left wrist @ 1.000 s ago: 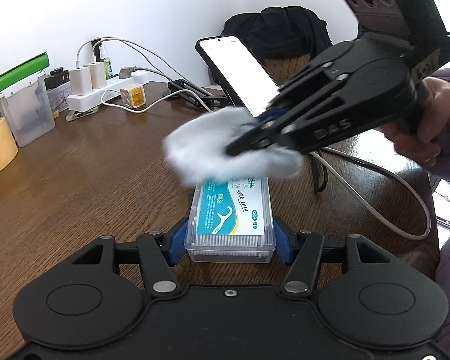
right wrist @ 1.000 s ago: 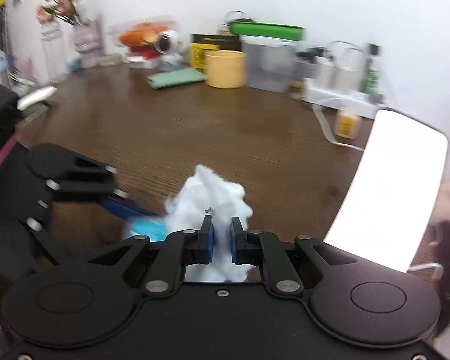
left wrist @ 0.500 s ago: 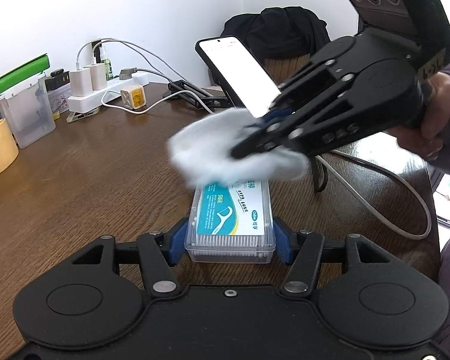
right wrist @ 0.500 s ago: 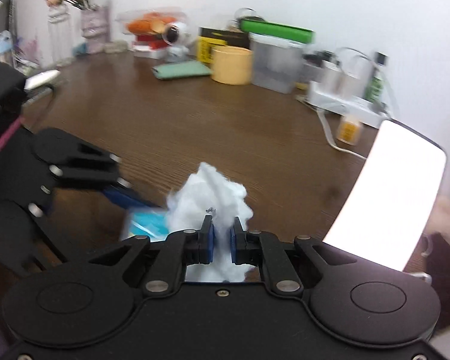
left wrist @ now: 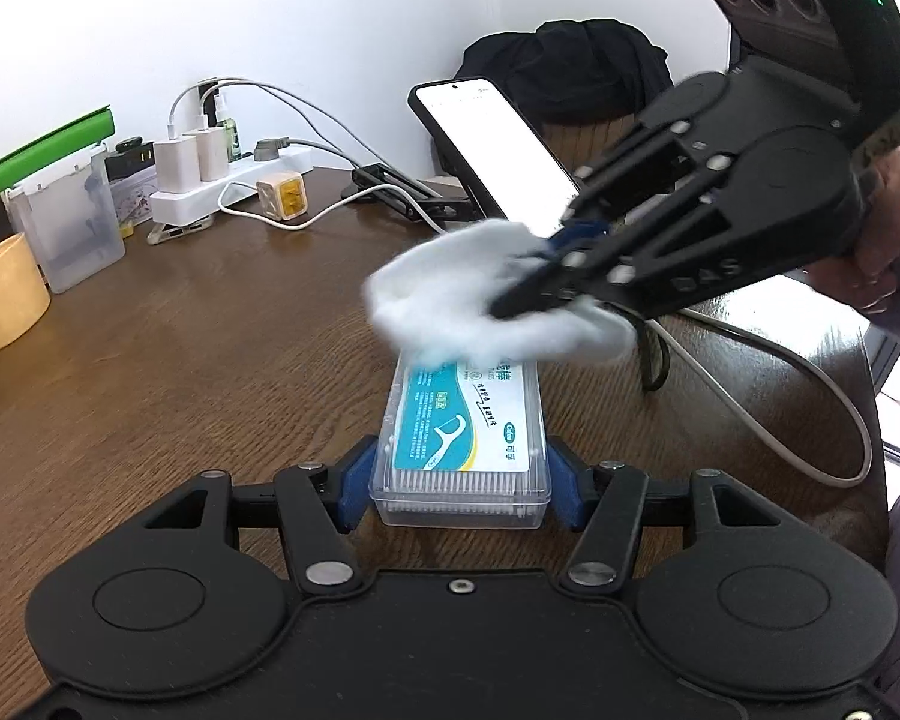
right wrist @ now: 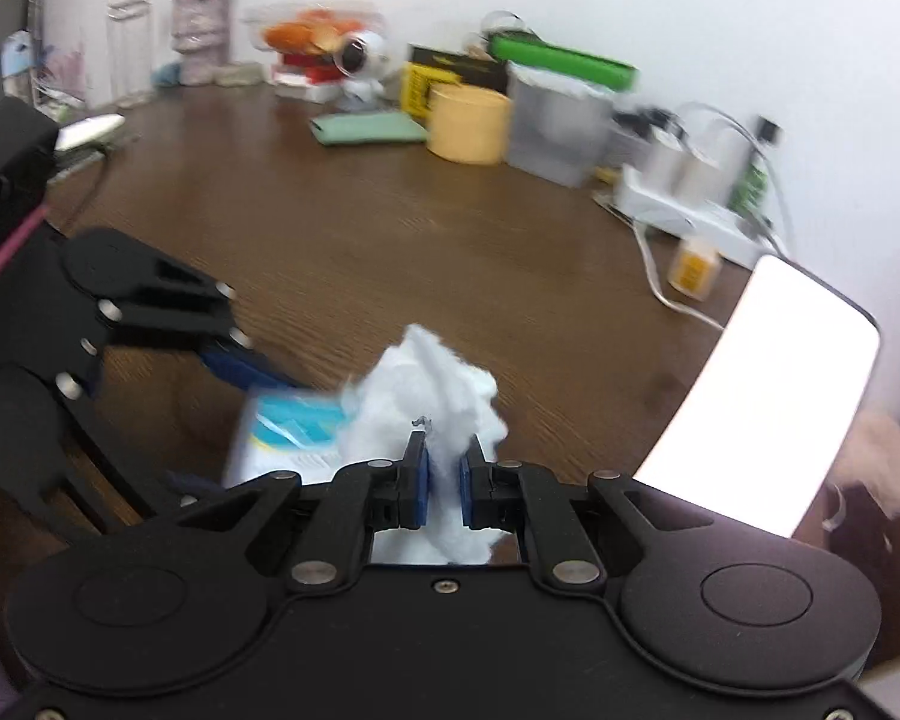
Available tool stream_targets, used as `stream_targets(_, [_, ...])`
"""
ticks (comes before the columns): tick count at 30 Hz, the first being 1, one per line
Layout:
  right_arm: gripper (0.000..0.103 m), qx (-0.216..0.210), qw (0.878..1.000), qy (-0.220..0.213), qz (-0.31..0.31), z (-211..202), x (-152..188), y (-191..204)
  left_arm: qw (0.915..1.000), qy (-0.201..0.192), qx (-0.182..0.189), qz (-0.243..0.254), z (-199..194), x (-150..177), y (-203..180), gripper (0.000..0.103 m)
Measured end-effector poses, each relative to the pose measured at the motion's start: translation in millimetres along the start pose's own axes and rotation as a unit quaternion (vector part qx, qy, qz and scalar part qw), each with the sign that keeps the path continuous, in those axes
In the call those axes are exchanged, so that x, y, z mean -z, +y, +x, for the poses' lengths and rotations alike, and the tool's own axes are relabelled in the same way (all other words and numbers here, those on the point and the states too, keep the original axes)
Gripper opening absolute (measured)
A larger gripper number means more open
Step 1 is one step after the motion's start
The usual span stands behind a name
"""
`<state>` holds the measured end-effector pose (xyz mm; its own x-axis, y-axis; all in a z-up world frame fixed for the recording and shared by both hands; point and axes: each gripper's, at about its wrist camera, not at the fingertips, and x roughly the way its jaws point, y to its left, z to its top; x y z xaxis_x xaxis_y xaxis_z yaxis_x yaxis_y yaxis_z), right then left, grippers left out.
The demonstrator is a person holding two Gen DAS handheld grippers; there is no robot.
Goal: Clean container
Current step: 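Hold the floss box in the left tool while the right tool wipes its label side, then hold the floss box in the left tool while the right tool wipes its edges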
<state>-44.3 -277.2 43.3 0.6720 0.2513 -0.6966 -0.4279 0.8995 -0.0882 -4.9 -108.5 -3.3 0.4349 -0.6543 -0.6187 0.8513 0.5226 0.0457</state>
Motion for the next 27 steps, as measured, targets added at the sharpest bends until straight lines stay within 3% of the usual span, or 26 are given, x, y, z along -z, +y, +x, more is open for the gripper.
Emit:
stream_targets(2, [0.008, -0.019, 1.000, 0.004, -0.001, -6.6, 5.3, 1.8, 1.0000, 0.001, -0.003, 0.001, 0.2, -0.2, -0.8, 0.057])
stream_targets(5, [0.008, -0.097, 0.995, -0.004, -0.004, -8.1, 3.0, 20.5, 0.9999, 0.001, -0.012, -0.003, -0.5, 0.2, -0.6, 0.057])
stream_targets(7, [0.008, -0.098, 0.995, -0.016, -0.014, -0.5, -5.0, 30.4, 0.9998, 0.001, -0.017, -0.004, -1.0, 0.7, -1.3, 0.057])
stream_targets(13, [0.008, 0.008, 1.000, -0.010, 0.003, 9.4, -11.3, 0.5, 0.9995, -0.005, -0.030, -0.008, -3.1, 0.8, -0.2, 0.057])
stream_targets(15, [0.008, 0.002, 1.000, 0.000, 0.002, -0.1, -3.0, -0.4, 0.9995, -0.003, -0.032, -0.007, -2.3, 0.2, -0.4, 0.057])
stream_targets(19, [0.008, -0.067, 0.997, -0.018, -0.015, -6.3, -7.1, 31.8, 0.9992, 0.001, -0.040, 0.001, -0.8, -0.4, -3.3, 0.057])
stream_targets(21, [0.008, -0.056, 0.997, -0.038, -0.027, 0.7, -18.5, 40.7, 0.9988, 0.000, -0.048, 0.006, -1.0, -0.5, -5.6, 0.057])
stream_targets(23, [0.008, -0.008, 0.998, -0.043, -0.035, 8.1, -25.9, 33.0, 0.9985, -0.001, -0.053, 0.010, -1.3, -0.3, -7.2, 0.057])
stream_targets(27, [0.008, 0.041, 0.999, -0.008, -0.020, 10.4, -14.1, 4.0, 0.9985, -0.001, -0.054, 0.012, -1.6, 0.0, -7.4, 0.057])
